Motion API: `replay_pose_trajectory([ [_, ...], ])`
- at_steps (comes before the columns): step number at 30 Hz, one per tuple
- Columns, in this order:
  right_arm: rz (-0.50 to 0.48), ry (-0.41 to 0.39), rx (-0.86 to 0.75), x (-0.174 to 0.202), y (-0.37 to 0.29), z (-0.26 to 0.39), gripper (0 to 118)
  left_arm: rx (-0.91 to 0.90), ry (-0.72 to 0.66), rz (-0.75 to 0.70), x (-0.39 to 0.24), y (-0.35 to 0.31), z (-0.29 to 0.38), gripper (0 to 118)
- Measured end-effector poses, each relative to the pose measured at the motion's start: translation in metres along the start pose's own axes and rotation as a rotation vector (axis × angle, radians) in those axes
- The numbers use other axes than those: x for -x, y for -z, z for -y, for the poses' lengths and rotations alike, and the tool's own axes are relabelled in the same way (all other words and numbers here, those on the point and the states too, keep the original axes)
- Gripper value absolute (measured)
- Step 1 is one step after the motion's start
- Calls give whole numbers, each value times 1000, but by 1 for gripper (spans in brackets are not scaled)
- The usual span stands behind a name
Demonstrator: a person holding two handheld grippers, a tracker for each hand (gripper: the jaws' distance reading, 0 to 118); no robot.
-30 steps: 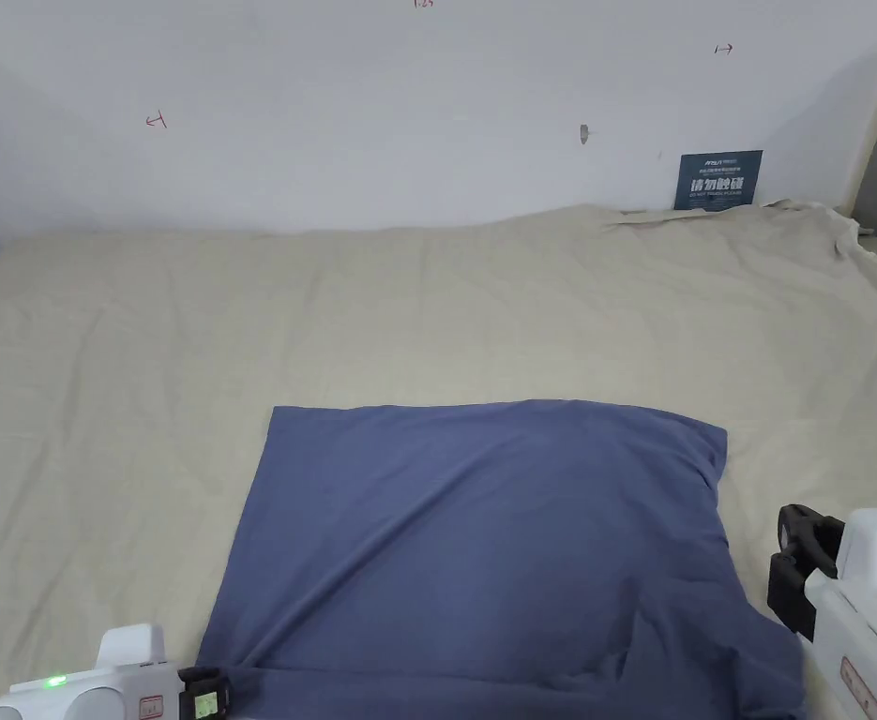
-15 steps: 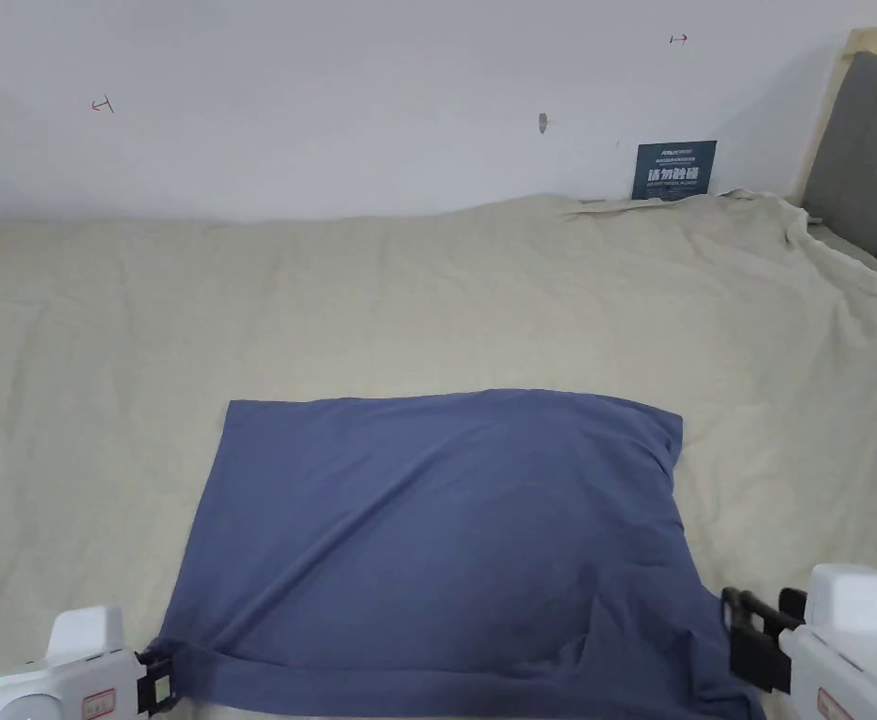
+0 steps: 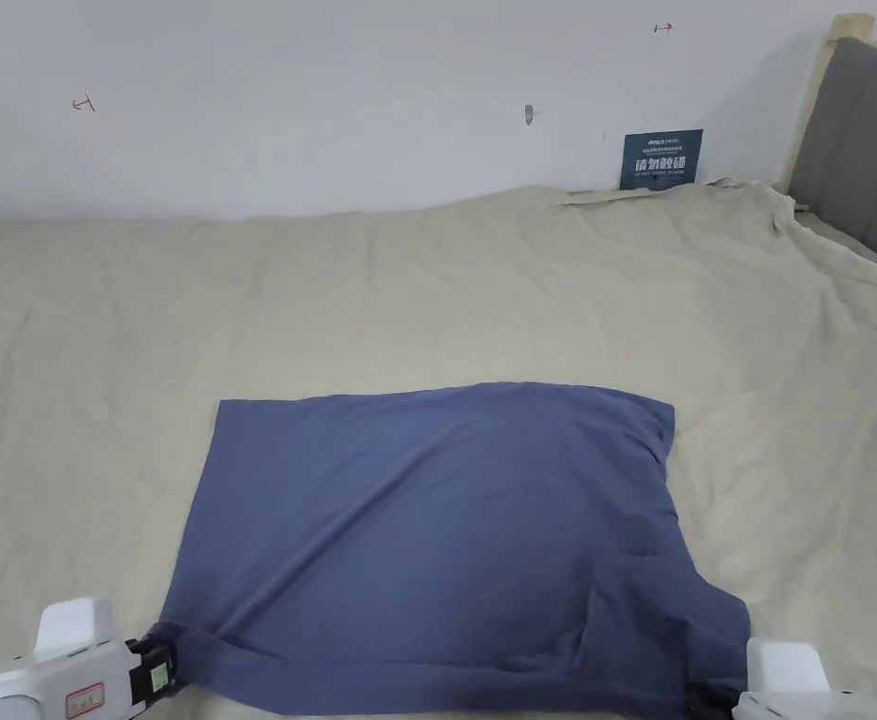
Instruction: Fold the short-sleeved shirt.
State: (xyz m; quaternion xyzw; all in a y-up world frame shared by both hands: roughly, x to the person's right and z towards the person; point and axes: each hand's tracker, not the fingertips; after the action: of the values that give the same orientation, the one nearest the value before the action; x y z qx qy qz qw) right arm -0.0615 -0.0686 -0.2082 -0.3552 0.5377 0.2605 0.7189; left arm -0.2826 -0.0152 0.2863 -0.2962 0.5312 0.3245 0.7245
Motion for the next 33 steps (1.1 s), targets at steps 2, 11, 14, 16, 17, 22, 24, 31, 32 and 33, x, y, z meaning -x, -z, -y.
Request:
replay_pose_trajectory([
  [2,-13,-15,2,4,0,1,16,4,-7,4,0,0,1,0],
  [11,-58,-24,-87,-2,-37,-22,5,-6,-64,18,12,-7,-3,0],
  [14,-92,18,-138,-11,-51,-43,5,-26,-87,12,24,-2,-17,0],
  [16,-108,25,-166,-14,-56,-60,5,-49,-91,-3,23,-4,-28,0],
  [17,-123,36,-177,-15,-56,-69,5,-57,-97,0,24,-4,-34,0],
  [22,-122,13,-227,-16,-46,-117,5,-122,-112,10,21,2,-69,0],
  [24,-120,8,-235,-16,-36,-134,5,-129,-106,5,16,8,-84,0],
  [31,-99,7,-196,-17,15,-180,5,-124,-46,-46,5,49,-127,0],
  [32,-92,4,-182,-16,24,-185,5,-111,-30,-55,7,65,-131,0],
  [33,-85,5,-163,-16,33,-189,5,-99,-18,-65,7,78,-134,0],
])
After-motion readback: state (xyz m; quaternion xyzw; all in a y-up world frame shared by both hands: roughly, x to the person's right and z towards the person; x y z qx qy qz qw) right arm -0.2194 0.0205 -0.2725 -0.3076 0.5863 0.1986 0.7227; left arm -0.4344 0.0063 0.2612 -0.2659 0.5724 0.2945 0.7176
